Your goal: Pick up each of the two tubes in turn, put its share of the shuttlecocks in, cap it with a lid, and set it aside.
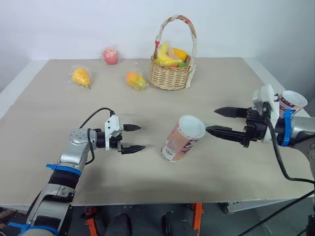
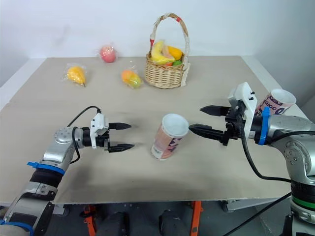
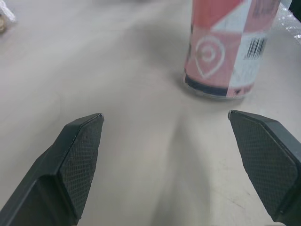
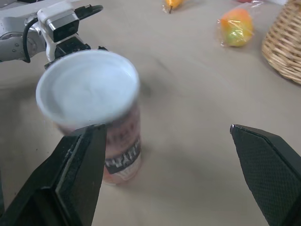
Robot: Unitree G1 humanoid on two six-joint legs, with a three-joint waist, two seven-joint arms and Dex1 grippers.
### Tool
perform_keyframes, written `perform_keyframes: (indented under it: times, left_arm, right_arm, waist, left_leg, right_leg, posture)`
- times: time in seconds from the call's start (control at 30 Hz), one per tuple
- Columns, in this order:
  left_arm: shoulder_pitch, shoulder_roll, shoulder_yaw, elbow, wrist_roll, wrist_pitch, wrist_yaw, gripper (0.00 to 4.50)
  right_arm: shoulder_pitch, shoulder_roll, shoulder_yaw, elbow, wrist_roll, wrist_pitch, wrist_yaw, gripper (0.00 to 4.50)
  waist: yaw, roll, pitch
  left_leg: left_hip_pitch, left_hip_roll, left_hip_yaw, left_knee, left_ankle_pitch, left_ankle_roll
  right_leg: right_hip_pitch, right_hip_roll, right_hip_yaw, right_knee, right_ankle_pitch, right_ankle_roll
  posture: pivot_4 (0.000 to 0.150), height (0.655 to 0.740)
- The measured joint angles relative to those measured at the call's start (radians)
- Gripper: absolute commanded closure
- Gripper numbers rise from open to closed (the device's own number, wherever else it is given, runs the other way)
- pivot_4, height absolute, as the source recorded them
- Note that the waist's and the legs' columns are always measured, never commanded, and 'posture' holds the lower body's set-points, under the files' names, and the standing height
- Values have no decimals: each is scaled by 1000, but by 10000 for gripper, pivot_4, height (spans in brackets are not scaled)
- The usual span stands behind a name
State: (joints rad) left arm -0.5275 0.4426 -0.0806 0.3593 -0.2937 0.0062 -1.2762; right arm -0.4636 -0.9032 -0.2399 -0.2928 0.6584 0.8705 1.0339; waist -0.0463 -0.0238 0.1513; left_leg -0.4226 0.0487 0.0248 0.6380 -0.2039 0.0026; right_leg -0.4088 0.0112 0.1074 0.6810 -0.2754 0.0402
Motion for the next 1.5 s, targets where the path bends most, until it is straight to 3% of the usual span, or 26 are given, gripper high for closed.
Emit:
perform_keyframes:
  times: [0.27,0.47,0.73,0.97,1.5]
  left_arm:
    - [88,-1,-17,-74,-40,46,-38,1001]
    - [110,49,25,-147,-109,113,-43,1001]
    - [157,143,85,-258,-202,179,-100,1001]
    - [165,248,128,-336,-276,273,-142,1001]
    - [150,251,121,-454,-279,367,-97,1001]
  right_arm:
    - [-113,28,18,64,65,22,-10,0]
    - [57,-41,-81,30,126,38,41,0]
    - [196,-33,-79,-9,118,-4,22,0]
    - [232,67,77,-27,29,-95,-22,0]
    - [166,225,270,11,-111,-260,-58,0]
  waist:
    - [2,-2,3]
    - [10,-3,4]
    - [1,-2,4]
    - [0,-2,4]
    - [1,-3,5]
  left_leg:
    - [-1,-1,-1,0,-1,0]
    - [-2,-1,-3,0,-1,0]
    - [0,2,-3,0,0,0]
    - [0,1,-3,1,0,0]
    - [0,1,-3,1,0,0]
  right_leg:
    - [0,-1,-1,0,0,-3]
    - [0,-1,-3,-1,0,-2]
    - [1,1,-3,0,-1,-1]
    - [1,0,-3,0,-1,-1]
    - [1,1,-4,0,-1,-1]
  posture:
    - [1500,7371]
    - [1500,7371]
    - [1500,7371]
    - [1500,7371]
    - [1500,7371]
